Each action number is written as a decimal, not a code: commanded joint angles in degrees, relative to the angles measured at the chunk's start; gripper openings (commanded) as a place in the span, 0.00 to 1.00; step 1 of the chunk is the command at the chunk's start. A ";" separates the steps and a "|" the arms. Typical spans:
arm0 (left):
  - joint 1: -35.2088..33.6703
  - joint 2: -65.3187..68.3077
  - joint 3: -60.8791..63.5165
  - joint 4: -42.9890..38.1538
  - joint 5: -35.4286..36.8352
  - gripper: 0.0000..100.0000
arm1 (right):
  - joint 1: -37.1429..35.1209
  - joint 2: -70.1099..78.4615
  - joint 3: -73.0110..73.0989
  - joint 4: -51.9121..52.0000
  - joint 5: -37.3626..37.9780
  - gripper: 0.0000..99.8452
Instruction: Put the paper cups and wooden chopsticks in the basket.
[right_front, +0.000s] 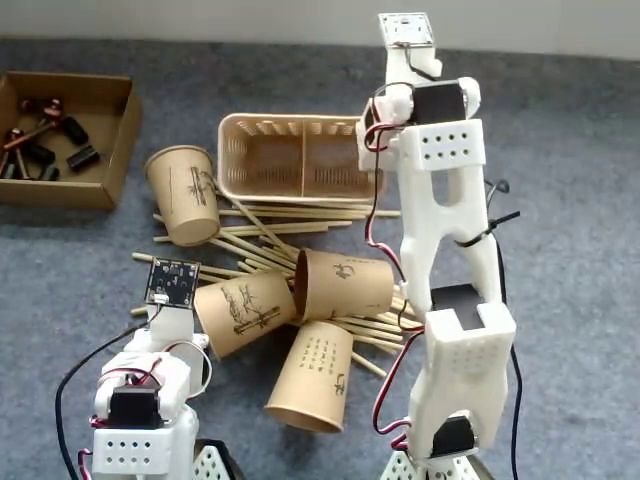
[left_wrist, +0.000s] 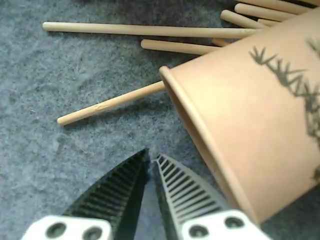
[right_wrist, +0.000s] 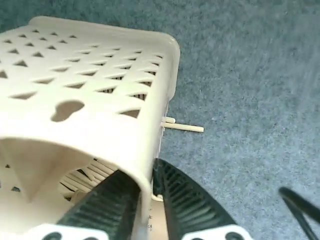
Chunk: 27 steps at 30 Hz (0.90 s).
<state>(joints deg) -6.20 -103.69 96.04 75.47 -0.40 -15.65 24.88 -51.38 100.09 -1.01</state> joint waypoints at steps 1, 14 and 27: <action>0.92 -0.31 1.19 0.18 -0.09 0.01 | -0.31 -0.92 -1.89 1.01 -1.05 0.01; 0.92 -0.31 1.19 0.18 -0.09 0.01 | -1.01 -12.88 17.54 1.01 -1.85 0.01; 0.92 -0.31 1.19 0.18 -0.09 0.01 | -1.80 -14.90 17.80 -3.91 -2.20 0.01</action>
<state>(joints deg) -6.20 -103.69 96.04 75.47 -0.40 -16.62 13.27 -33.19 99.47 -2.51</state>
